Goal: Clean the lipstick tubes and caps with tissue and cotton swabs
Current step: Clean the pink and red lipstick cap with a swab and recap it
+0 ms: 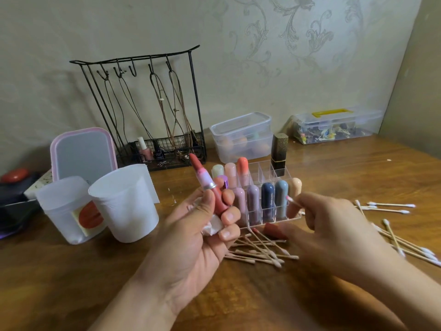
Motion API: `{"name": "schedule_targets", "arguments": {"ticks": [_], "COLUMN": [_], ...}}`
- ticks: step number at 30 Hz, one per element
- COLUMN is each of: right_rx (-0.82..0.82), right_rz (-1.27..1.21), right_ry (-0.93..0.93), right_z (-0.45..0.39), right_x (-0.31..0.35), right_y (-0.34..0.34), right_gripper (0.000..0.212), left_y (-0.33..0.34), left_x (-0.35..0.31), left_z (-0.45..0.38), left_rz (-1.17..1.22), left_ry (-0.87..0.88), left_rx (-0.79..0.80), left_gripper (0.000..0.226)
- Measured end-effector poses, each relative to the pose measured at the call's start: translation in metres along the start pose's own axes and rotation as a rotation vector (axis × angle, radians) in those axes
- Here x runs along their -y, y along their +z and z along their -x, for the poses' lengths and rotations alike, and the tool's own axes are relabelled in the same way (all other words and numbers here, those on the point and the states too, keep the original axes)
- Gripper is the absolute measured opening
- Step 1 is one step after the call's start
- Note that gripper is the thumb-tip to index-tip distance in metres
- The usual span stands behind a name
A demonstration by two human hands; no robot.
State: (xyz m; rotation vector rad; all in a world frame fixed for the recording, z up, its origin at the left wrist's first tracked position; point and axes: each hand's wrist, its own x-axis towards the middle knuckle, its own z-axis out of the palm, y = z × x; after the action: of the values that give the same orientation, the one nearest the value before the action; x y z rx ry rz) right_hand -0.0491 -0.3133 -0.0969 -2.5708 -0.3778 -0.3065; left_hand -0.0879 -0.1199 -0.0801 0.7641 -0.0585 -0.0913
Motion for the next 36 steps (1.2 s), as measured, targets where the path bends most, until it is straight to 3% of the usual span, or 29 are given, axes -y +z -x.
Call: {"name": "schedule_targets", "arguments": {"ticks": [2,5,8,10,12,14,16,20,27,30,36], "right_rx": [0.102,0.167,0.029,-0.145,-0.236,-0.126,0.001,-0.028,-0.167,-0.150,-0.144], "right_rz": [0.190,0.255,0.203,-0.022,-0.514,-0.886,-0.976,-0.892,-0.440,-0.246,-0.479], "right_ry": [0.049,0.038,0.038,-0.029,-0.167,-0.292,-0.379,-0.411,-0.416,-0.423,-0.378], "right_z": [-0.003,-0.005,-0.003,-0.001,0.002,0.005,0.008,0.011,0.013,0.013,0.010], "right_x": [0.002,0.002,0.000,-0.005,-0.004,0.004,0.006,0.010,0.005,0.004,-0.002], "right_y": [0.003,0.007,0.003,0.000,-0.002,0.000,0.008,0.016,0.021,0.015,-0.001], "right_gripper": [0.029,0.033,0.029,0.027,0.018,0.015,0.025,0.021,0.027,0.033,0.038], "left_y": [-0.003,-0.006,-0.005,-0.001,0.003,0.007,0.011,0.018,0.017,0.015,0.008], "left_x": [0.001,0.003,0.005,0.007,0.011,0.017,0.023,0.026,0.026,0.028,0.028], "left_z": [-0.002,-0.003,-0.001,0.002,0.005,0.007,0.009,0.015,0.014,0.012,0.006], "left_rz": [0.014,0.046,0.053,0.016,-0.039,-0.098,-0.137,-0.120,-0.134,-0.166,-0.245], "left_ry": [-0.019,-0.059,-0.090,-0.101,-0.100,-0.096,-0.097,-0.147,-0.146,-0.134,0.018], "left_rx": [0.001,0.039,0.062,0.038,-0.014,-0.040,-0.007,0.063,-0.048,-0.092,-0.147], "left_gripper": [0.025,0.017,0.014,0.017,0.016,0.022,0.024,0.024,0.022,0.025,0.022]}}
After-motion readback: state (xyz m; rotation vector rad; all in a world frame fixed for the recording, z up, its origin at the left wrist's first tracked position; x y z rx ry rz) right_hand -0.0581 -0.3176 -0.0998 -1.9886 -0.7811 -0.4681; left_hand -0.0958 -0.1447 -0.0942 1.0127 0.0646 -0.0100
